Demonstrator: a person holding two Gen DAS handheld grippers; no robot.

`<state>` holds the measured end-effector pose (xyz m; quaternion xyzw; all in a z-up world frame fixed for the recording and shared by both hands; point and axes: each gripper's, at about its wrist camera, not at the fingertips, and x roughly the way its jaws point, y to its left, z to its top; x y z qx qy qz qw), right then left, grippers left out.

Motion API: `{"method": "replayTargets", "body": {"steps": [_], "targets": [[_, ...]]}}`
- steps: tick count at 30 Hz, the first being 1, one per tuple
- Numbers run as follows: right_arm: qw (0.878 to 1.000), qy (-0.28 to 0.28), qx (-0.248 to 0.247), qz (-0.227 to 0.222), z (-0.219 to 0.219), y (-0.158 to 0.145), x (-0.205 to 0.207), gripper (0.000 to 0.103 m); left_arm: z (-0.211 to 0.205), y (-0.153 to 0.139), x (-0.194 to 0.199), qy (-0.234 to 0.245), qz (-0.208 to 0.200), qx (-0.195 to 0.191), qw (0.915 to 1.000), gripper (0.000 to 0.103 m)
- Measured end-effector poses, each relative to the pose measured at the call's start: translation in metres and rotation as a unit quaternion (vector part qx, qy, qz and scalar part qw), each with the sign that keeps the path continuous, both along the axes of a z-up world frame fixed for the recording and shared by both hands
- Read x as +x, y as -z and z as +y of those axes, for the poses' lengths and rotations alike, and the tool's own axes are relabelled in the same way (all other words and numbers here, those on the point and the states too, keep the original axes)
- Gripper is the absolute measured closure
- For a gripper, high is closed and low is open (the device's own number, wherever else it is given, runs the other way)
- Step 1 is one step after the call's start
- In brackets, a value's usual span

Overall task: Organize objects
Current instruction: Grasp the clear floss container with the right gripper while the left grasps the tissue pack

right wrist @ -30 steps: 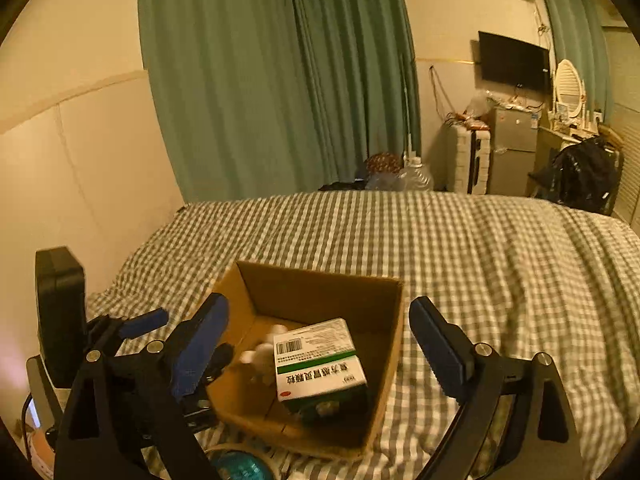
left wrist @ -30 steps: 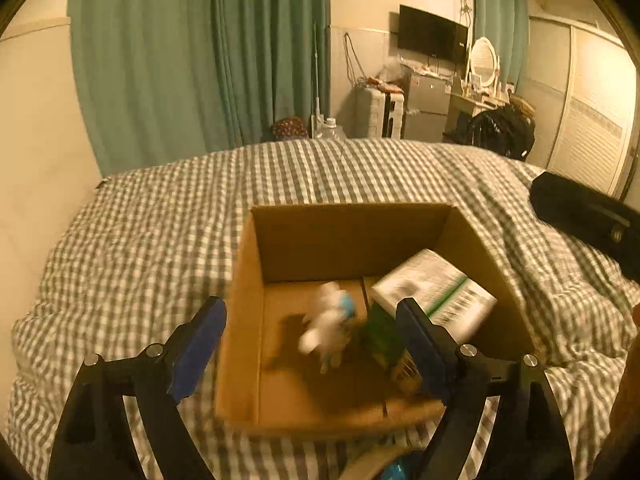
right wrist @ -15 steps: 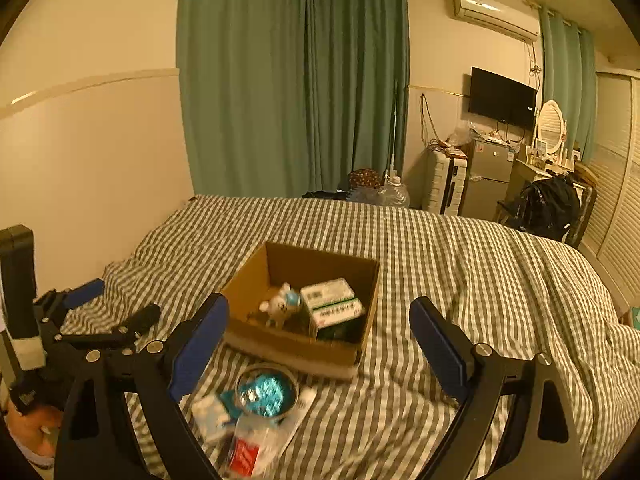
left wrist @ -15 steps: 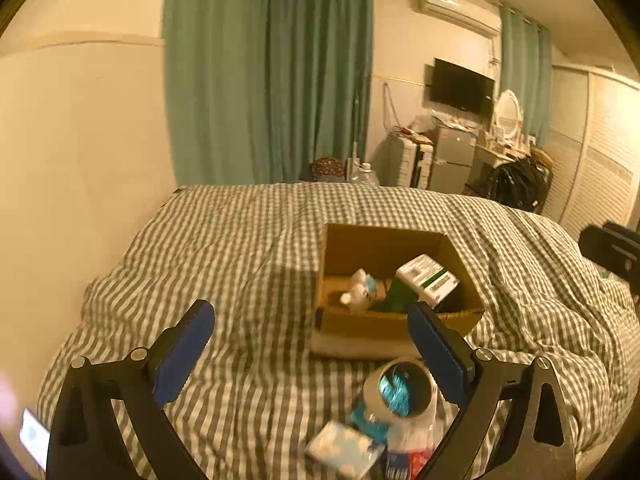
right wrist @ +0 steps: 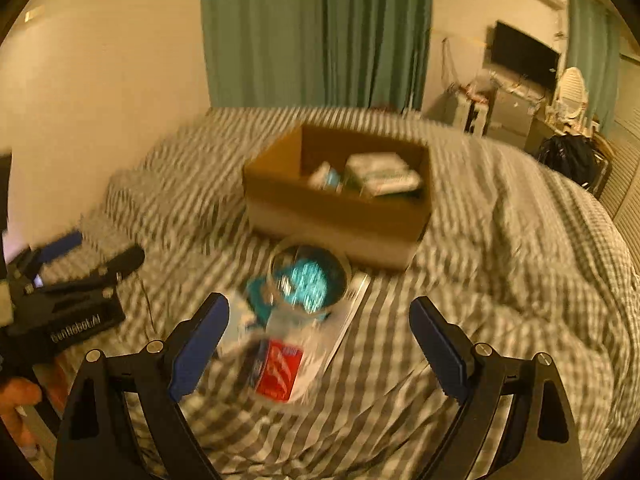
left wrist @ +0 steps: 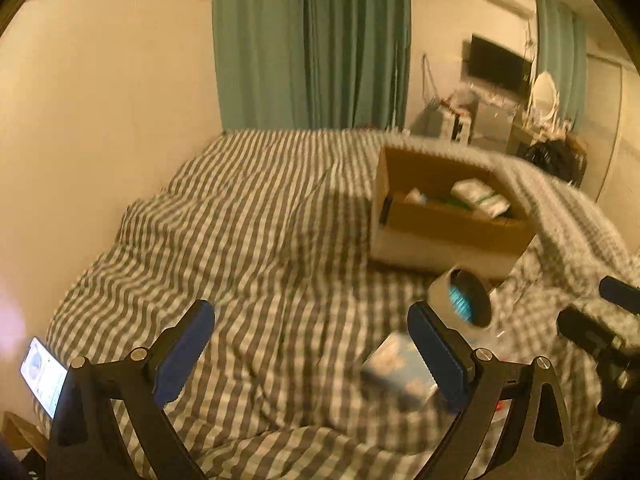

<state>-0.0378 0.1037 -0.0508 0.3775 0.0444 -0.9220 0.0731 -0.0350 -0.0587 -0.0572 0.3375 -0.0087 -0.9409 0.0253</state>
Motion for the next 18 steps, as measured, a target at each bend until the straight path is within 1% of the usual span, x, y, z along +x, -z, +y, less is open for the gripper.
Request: {"method": "replayTargets", "body": {"steps": [4, 8, 9, 10, 11, 12, 13, 14, 16, 17, 18], "targets": [[0.999, -0.019, 0.012, -0.037, -0.012, 0.036, -0.005, 0.011, 0.001, 0.024, -0.005, 0.0, -0.019, -0.026, 0.9995, 0.003], [0.997, -0.034, 0.005, -0.072, -0.021, 0.061, -0.015, 0.011, 0.002, 0.037, -0.014, 0.002, -0.04, -0.029, 0.9988, 0.003], [0.996, -0.039, 0.005, -0.078, -0.023, 0.066, -0.016, 0.014, 0.002, 0.04, -0.015, 0.005, -0.044, -0.03, 0.9986, 0.003], [0.995, -0.043, 0.005, -0.084, -0.025, 0.07, -0.018, 0.019, 0.003, 0.043, -0.017, 0.007, -0.049, -0.032, 0.9983, 0.003], [0.995, -0.048, 0.008, -0.091, -0.027, 0.074, -0.018, 0.035, 0.004, 0.046, -0.018, 0.01, -0.052, -0.034, 0.998, 0.003], [0.995, -0.046, 0.022, -0.09, -0.027, 0.075, -0.018, 0.047, 0.004, 0.049, -0.019, 0.012, -0.057, -0.035, 0.9977, 0.003], [0.995, -0.047, 0.03, -0.087, -0.027, 0.074, -0.018, 0.047, 0.005, 0.053, -0.02, 0.014, -0.062, -0.037, 0.9973, 0.003], [0.995, -0.052, 0.023, -0.086, -0.024, 0.072, -0.018, 0.05, 0.006, 0.055, -0.021, 0.016, -0.068, -0.038, 0.9969, 0.003], [0.995, -0.051, 0.003, -0.084, -0.016, 0.064, -0.017, 0.063, 0.008, 0.062, -0.025, 0.02, -0.083, -0.037, 0.9956, 0.003], [0.996, -0.047, 0.001, -0.074, -0.011, 0.057, -0.017, 0.086, 0.01, 0.064, -0.027, 0.024, -0.092, -0.037, 0.9948, 0.003], [0.997, -0.045, 0.004, -0.068, -0.01, 0.054, -0.017, 0.095, 0.012, 0.065, -0.027, 0.028, -0.095, -0.038, 0.9944, 0.003]]}}
